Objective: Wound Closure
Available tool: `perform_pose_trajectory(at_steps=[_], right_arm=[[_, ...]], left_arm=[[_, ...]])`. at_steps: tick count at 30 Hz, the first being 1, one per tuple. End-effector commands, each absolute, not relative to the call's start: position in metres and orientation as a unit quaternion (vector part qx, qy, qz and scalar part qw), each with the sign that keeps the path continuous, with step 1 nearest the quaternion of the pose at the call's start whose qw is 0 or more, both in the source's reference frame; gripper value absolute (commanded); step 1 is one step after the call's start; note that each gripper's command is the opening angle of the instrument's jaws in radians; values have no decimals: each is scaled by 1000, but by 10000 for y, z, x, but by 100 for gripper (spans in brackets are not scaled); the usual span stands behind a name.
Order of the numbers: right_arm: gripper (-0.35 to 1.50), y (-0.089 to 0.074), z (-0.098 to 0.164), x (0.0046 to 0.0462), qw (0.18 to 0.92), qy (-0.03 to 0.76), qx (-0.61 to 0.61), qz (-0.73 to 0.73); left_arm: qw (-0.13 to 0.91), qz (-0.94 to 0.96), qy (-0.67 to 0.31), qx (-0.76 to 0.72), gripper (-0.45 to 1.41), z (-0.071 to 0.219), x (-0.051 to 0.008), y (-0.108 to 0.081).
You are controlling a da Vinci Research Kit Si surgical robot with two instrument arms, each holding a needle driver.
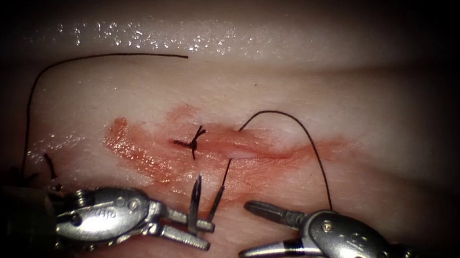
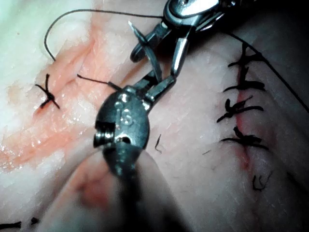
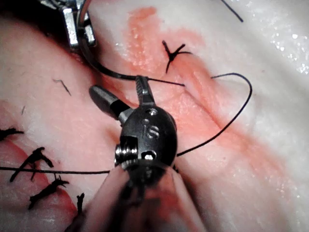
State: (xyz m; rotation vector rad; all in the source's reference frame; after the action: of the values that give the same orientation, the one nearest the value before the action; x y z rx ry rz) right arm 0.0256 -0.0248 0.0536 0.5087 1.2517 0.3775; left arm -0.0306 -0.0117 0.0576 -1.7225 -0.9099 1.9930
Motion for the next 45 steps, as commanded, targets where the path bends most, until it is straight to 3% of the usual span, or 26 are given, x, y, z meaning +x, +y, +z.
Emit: perform_pose_trajectory(at_steps=[1, 3, 5, 10, 11, 13, 22, 26, 32, 37, 45], right_arm=[[83, -241, 544, 264, 779, 568, 206, 165], [86, -231, 544, 265, 795, 566, 166, 145], [103, -226, 546, 266, 795, 576, 123, 146], [96, -231, 550, 262, 783, 572, 155, 187], [86, -233, 552, 258, 786, 567, 162, 187], [83, -236, 556, 254, 792, 557, 171, 185], [83, -256, 587, 244, 820, 493, 212, 200], [85, -273, 603, 233, 841, 432, 243, 215], [96, -245, 591, 211, 925, 272, 147, 221], [125, -201, 521, 207, 924, 310, 21, 223], [120, -182, 434, 229, 894, 396, -9, 211]], left_arm=[[178, 702, -329, -607, -45, 576, -311, -120], [182, 693, -340, -610, -45, 562, -308, -122], [180, 679, -350, -620, -45, 535, -303, -121], [148, 712, -251, -639, -45, 502, -298, -107], [138, 728, -206, -639, -45, 495, -297, -97], [126, 741, -160, -640, -45, 488, -297, -85], [92, 758, 27, -645, -45, 476, -296, -24], [83, 755, 75, -646, -45, 473, -295, 2], [74, 757, 90, -643, -45, 475, -298, 5], [59, 764, 92, -635, -45, 486, -298, -15], [39, 775, 104, -622, -45, 515, -304, -48]])
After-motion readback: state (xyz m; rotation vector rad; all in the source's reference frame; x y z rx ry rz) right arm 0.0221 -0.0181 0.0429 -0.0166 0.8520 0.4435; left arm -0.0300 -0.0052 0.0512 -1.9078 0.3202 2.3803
